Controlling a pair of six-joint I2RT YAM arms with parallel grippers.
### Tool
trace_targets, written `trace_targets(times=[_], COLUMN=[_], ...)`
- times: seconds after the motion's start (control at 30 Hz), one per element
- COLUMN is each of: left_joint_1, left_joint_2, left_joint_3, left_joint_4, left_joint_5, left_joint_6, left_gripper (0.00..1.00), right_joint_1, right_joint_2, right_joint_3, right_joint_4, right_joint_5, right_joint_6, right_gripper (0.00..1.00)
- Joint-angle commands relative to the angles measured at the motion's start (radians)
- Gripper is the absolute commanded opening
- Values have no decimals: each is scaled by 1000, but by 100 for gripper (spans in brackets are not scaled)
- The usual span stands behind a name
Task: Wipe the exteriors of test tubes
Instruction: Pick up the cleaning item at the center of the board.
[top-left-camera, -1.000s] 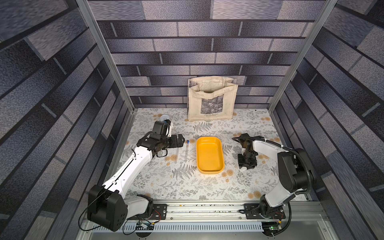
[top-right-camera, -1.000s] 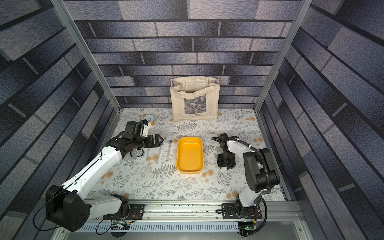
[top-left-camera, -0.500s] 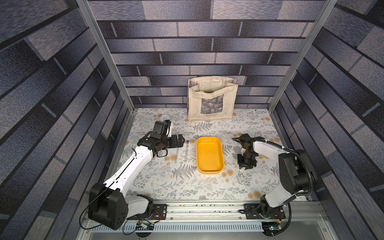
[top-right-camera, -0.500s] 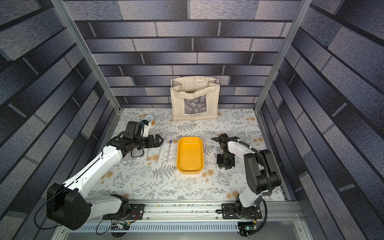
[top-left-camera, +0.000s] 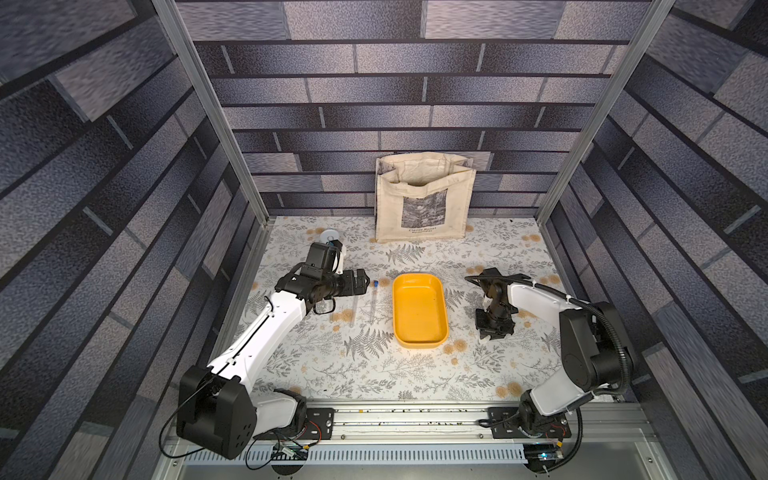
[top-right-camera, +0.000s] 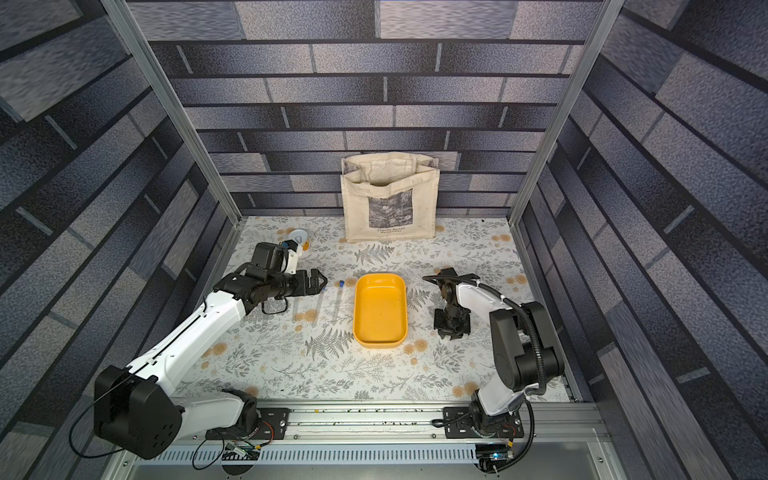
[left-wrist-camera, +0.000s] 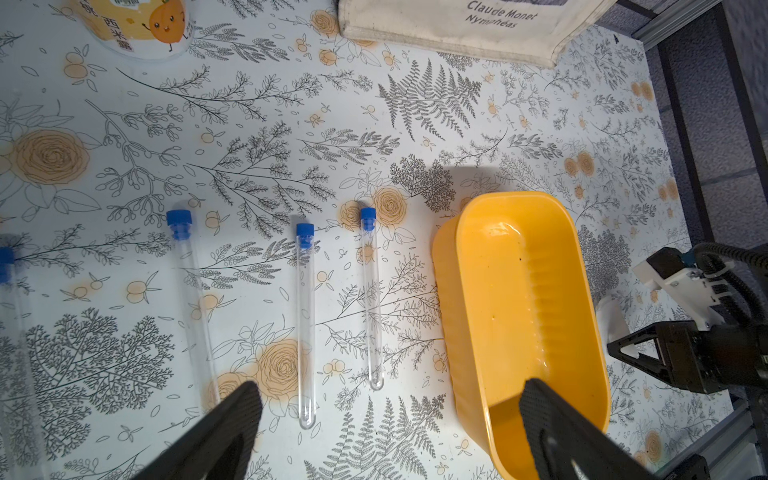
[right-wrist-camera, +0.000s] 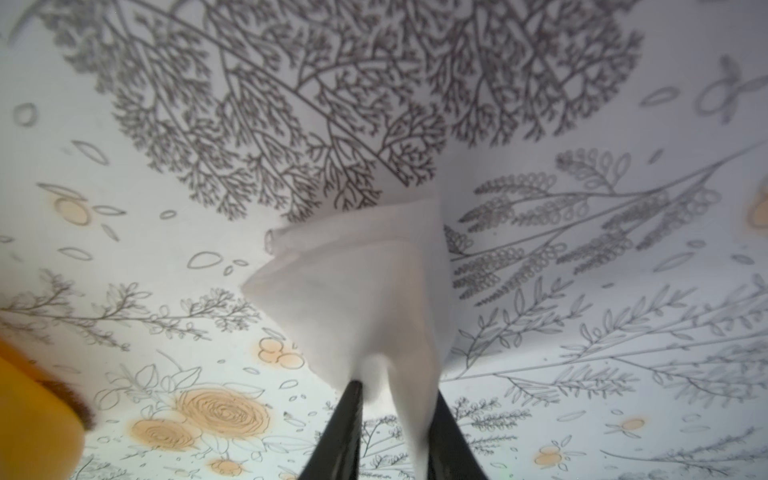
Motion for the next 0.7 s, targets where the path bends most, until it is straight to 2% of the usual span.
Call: trace_targets(times=[0.0,0.1,0.23,0.4,0.53,0.67], left_joint_1=[5,6,6,5,5,3], left_joint_2=[0,1,0,7,11,19], left_joint_3=[12,12,12,13,17,27], left_joint_4=[5,5,4,1,-5,-24], left_joint_5=[17,18,17,14,7,-11], left_joint_6=[0,-1,-1,1,1,2], left_gripper=[100,100,100,100,100,100], right_joint_1=[-5,-4,-4,-4,-4,-5], right_joint_2=[23,35,26,-19,-70,-152], right_joint_3=[-17,-18,-18,-5,1,3], right_joint_4=[1,6,7,-14,-26,-35], right_joint_5=[16,17,7,-11,-50,-152], right_joint_6=[1,0,1,4,10,27], right_gripper=[27,24,12,3,0,0])
